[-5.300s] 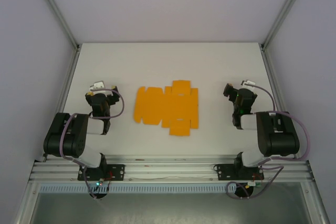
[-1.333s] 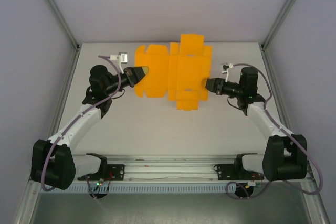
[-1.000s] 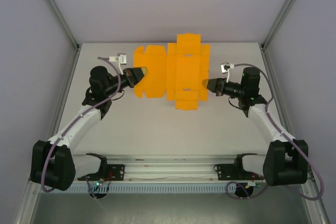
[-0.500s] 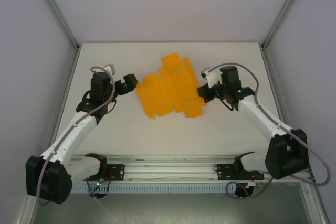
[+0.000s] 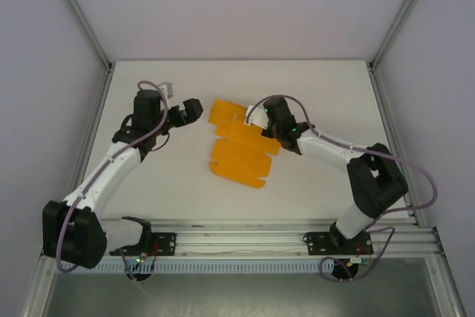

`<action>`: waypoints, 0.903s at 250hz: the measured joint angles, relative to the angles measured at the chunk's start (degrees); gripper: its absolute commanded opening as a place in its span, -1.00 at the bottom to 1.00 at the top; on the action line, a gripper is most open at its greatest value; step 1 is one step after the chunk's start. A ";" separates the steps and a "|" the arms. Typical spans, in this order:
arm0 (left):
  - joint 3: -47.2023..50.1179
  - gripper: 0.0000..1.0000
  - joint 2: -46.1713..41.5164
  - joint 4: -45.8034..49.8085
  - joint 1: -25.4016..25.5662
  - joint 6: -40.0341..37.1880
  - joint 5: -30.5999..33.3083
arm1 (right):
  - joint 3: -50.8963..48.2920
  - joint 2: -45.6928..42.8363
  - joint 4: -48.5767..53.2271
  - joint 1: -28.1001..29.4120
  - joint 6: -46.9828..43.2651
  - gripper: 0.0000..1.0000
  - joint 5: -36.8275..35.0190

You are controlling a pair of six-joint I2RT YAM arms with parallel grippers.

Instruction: Assemble paper box

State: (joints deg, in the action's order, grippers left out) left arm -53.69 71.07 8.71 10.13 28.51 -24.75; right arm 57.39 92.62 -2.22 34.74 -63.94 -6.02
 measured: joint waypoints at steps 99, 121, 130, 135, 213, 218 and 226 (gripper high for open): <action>-12.17 0.99 15.21 -3.41 0.81 5.51 -19.23 | -0.61 5.79 -12.68 4.33 -9.75 -1.00 -3.45; -12.17 0.99 16.94 -3.98 1.79 6.67 -21.14 | -0.61 5.79 -13.25 4.33 -9.25 -1.00 -3.43; -12.17 0.99 17.40 -3.98 2.12 7.10 -21.33 | -0.61 5.79 -13.25 4.33 -9.18 -1.00 -3.43; -12.17 0.99 17.64 -3.96 2.27 7.28 -21.31 | -0.61 5.79 -13.22 4.33 -9.20 -1.00 -3.43; -13.68 0.99 22.21 -3.72 2.51 7.54 -20.46 | -1.03 4.63 -13.16 4.24 -7.96 -1.00 -2.82; -13.92 0.99 22.73 -3.63 2.54 7.54 -20.44 | -1.11 4.44 -13.05 4.22 -7.91 -1.00 -2.78; -14.34 0.99 23.34 -3.56 2.54 7.52 -20.46 | -1.25 4.17 -12.96 4.20 -7.89 -1.00 -2.78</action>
State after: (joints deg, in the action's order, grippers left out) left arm -68.03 94.41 5.15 12.67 36.03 -45.21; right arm 56.14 96.79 -15.18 38.94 -71.83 -8.80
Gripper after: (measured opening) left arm 0.997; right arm 0.055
